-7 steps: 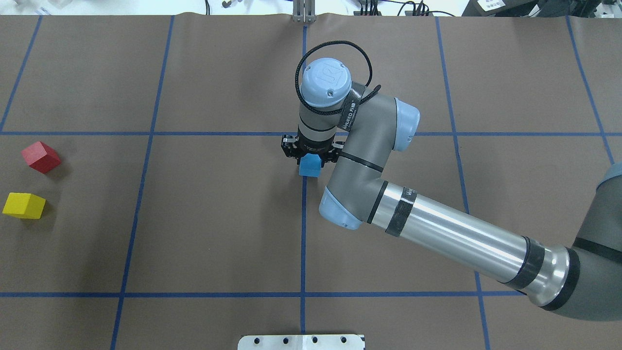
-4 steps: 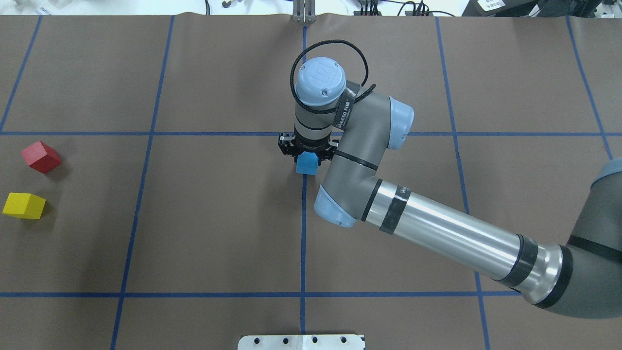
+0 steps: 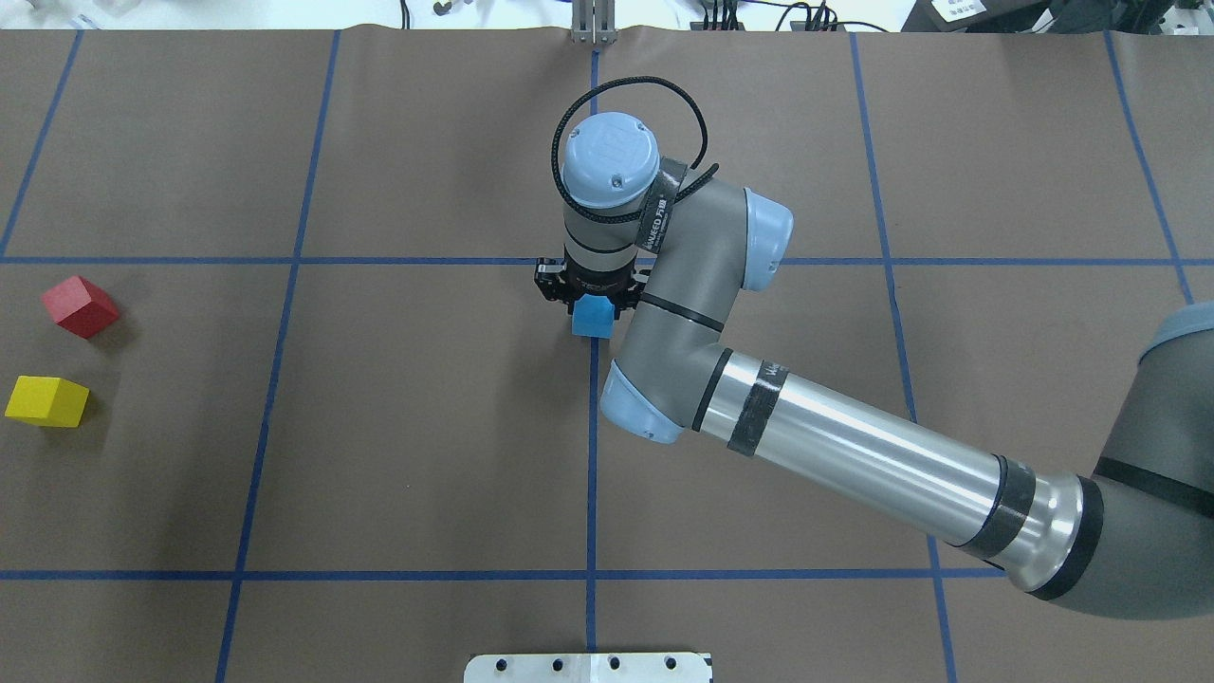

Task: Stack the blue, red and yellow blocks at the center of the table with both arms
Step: 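Lower the blue cube onto the center and open the right gripper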

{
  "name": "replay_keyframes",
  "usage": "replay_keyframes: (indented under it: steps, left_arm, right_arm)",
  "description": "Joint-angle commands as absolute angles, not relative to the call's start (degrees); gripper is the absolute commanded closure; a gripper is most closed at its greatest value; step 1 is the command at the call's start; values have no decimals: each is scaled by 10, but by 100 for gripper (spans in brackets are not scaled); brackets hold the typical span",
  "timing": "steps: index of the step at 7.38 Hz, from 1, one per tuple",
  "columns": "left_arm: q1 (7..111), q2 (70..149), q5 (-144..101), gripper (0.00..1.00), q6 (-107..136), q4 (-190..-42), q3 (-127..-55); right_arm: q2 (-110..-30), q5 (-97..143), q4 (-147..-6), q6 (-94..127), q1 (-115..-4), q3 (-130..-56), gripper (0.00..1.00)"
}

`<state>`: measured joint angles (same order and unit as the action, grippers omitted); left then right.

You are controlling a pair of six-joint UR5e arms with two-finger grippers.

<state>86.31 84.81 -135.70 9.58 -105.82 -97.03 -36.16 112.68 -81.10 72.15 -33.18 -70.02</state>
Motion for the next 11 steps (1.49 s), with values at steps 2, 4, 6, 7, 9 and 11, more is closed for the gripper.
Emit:
replay_keyframes:
  steps: [2, 4, 6, 7, 9, 11]
  left_arm:
    - [863, 848, -1357, 0, 96, -1058, -970]
    - [863, 848, -1357, 0, 96, -1058, -970]
    - [863, 848, -1357, 0, 96, -1058, -970]
    - [863, 848, -1357, 0, 96, -1058, -969]
    - [858, 848, -1355, 0, 115, -1059, -965]
    - [786, 862, -1327, 0, 197, -1091, -957]
  right_arm:
    - [-357, 1124, -811, 718, -330, -698, 65]
    - [-357, 1123, -811, 716, -330, -698, 1]
    - [-357, 1118, -811, 708, -330, -698, 0]
    - [-357, 1119, -811, 707, -330, -698, 0]
    - [-357, 1119, -810, 704, -332, -702, 0]
    - [-385, 1142, -817, 706, -351, -759, 0]
